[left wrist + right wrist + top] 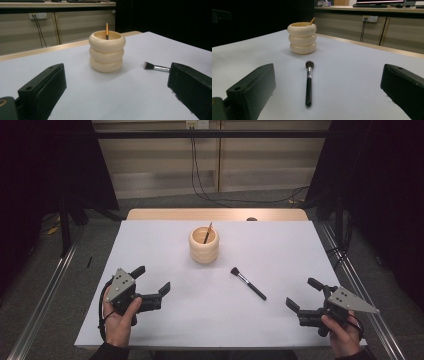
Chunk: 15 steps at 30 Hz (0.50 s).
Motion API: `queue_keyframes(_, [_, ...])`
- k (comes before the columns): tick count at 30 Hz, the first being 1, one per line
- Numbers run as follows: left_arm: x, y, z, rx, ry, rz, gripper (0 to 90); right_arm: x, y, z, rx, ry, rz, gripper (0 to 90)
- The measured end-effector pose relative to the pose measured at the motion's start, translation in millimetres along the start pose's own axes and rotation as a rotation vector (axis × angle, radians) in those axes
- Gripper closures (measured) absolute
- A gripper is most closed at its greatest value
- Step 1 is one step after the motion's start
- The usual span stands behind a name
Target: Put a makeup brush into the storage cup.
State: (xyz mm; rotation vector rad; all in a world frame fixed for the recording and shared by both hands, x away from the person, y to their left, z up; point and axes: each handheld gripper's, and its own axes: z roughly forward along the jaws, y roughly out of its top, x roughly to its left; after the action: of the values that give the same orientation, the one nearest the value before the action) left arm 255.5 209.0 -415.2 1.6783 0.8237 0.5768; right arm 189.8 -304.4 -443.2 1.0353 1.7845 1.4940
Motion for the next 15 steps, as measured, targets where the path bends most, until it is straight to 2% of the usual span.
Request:
queue_keyframes(4, [-3.0,-3.3,-5.4,-0.008,-0.011,0.017,1.7,-0.4,-0.1,0.0,0.000,-0.001,-0.001,0.0])
queue_keyframes(5, [-2.2,-4.9,-5.8,-0.016,0.000,0.016,1.8,-0.4,-0.1,0.0,-0.001,0.001,-0.004,0.0])
queue_keyframes(6, [-1.7,-6.9,-5.8,-0.017,0.001,-0.002,1.6,-0.1,0.1,0.1,-0.001,0.002,-0.001,0.0])
queue_keyframes(8, [-1.2,-7.4,-5.6,-0.010,-0.014,-0.001,1.6,-0.1,0.4,0.3,-0.005,0.000,0.001,0.0])
queue_keyframes(9, [-1.1,-8.6,-5.8,-0.014,-0.003,-0.001,1.7,0.2,0.2,1.3,0.001,0.004,0.000,0.0])
queue_keyframes(14, [1.2,-11.4,-7.2,-0.015,-0.005,-0.009,1.8,-0.6,0.2,1.2,-0.003,0.000,0.008,0.0])
queue_keyframes(15, [1.5,-11.8,-8.5,-0.016,-0.002,0.001,1.8,-1.4,0.3,0.7,-0.003,0.000,0.002,0.0])
